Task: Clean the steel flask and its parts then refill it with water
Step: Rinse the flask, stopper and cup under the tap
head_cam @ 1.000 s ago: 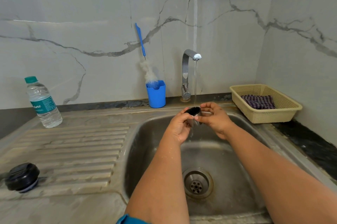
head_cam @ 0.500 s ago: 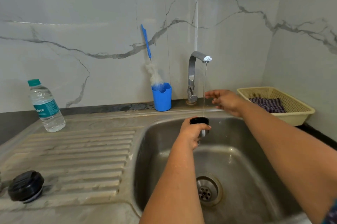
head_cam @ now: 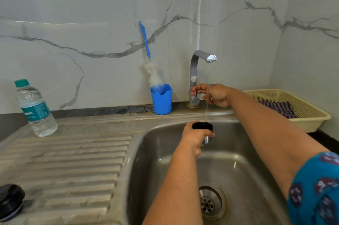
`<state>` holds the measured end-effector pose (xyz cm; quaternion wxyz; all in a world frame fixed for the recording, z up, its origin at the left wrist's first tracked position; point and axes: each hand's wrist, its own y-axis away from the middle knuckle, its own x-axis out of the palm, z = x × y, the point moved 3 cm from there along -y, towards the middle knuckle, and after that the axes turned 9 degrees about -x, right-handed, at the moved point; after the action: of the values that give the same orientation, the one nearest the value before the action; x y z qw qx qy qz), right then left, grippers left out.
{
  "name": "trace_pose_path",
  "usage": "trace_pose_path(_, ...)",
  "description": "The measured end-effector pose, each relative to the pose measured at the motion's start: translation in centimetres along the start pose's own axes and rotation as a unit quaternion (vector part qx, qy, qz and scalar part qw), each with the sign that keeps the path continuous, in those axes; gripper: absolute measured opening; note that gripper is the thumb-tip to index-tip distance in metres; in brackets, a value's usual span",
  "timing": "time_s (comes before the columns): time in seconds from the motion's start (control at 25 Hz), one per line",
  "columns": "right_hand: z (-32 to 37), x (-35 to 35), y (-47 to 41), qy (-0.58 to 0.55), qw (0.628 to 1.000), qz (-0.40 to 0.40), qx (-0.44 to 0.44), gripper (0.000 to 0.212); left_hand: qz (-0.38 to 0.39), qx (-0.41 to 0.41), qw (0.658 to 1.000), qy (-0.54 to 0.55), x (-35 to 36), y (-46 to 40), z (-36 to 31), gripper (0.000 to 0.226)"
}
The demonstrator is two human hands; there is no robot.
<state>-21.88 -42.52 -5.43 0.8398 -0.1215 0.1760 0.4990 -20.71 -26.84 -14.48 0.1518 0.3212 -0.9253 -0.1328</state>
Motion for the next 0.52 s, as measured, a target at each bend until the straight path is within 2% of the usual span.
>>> trace_pose_path(0.12,-0.9,-0.6,0.5,-0.041,0.999,0.015,-0.009,0.075,-0.004,-0.002,1.000,0.006,-0.1,-0.5,0.1,0.044)
trace_pose_path(0.2,-1.3,-1.3,1.6,-0.074,0.997,-0.005,-0.011,0.074,-0.013,-0.010,1.000,0.007,-0.1,-0.7,0.2,0.044)
trace_pose_path(0.32,-2.6,-2.0,5.2,-0.089,0.990,-0.103,0.031,0.055,-0.054,-0.041,0.996,-0.062,-0.8,-0.6,0.5,0.066)
trace_pose_path(0.36,-3.5,-1.8,6.9,-0.073,0.988,-0.123,0.058,0.048,-0.053,-0.044,0.995,-0.078,-1.0,-0.4,0.3,0.062)
trace_pose_path(0.44,-4.9,-0.3,10.7,-0.073,0.990,-0.086,0.088,0.049,-0.054,-0.050,0.994,-0.080,-0.9,0.7,-0.3,0.038)
trace_pose_path(0.52,-5.3,2.3,13.8,-0.072,0.995,-0.003,0.066,0.063,-0.045,-0.091,0.991,-0.081,-0.6,2.4,-0.7,0.038)
